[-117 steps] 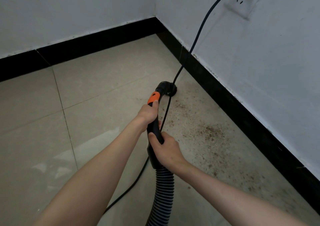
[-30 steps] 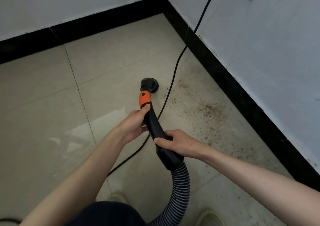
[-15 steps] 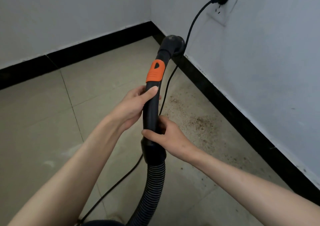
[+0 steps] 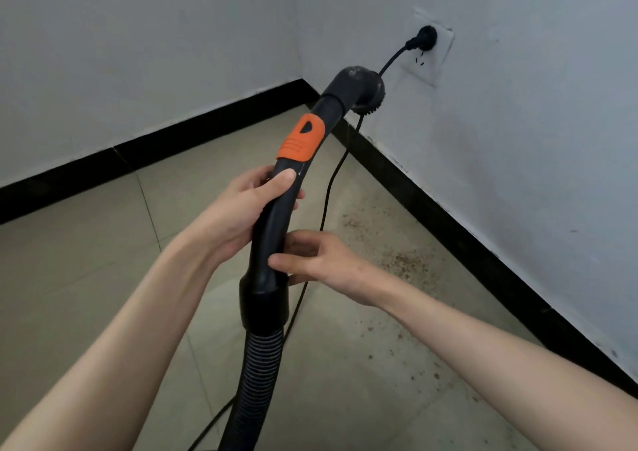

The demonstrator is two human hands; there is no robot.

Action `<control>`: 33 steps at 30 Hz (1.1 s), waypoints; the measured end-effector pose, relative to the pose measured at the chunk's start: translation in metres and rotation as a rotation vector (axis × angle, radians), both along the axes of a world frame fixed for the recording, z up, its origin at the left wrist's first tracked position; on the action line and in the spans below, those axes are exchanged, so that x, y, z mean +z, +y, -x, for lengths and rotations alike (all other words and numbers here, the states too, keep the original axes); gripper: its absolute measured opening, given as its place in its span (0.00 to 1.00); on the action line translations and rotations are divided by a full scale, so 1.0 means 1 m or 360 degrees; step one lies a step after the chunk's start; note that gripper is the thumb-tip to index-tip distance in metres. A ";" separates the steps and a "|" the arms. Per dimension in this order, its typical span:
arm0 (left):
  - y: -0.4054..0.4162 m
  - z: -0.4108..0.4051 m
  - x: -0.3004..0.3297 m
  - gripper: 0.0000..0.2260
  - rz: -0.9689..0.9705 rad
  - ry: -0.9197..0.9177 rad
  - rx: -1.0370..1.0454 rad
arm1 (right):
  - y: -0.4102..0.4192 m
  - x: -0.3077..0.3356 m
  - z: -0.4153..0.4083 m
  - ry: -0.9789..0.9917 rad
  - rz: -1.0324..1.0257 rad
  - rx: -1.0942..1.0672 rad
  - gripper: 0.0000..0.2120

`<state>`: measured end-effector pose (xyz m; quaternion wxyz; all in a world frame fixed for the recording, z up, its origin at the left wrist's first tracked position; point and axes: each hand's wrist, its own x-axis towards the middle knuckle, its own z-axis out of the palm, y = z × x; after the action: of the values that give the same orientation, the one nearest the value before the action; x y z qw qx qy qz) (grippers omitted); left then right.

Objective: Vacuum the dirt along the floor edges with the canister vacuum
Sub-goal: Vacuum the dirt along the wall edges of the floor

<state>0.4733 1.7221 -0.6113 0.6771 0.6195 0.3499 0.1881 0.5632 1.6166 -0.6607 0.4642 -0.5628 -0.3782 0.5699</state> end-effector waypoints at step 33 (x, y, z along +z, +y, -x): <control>-0.077 -0.052 -0.086 0.10 -0.0204 0.0548 -0.0737 | -0.009 -0.032 -0.100 0.0484 0.0302 -0.1163 0.11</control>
<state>0.5253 1.6449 -0.6976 0.5922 0.7471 0.2963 -0.0578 0.6634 1.6078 -0.6925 0.6327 -0.6098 -0.0260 0.4767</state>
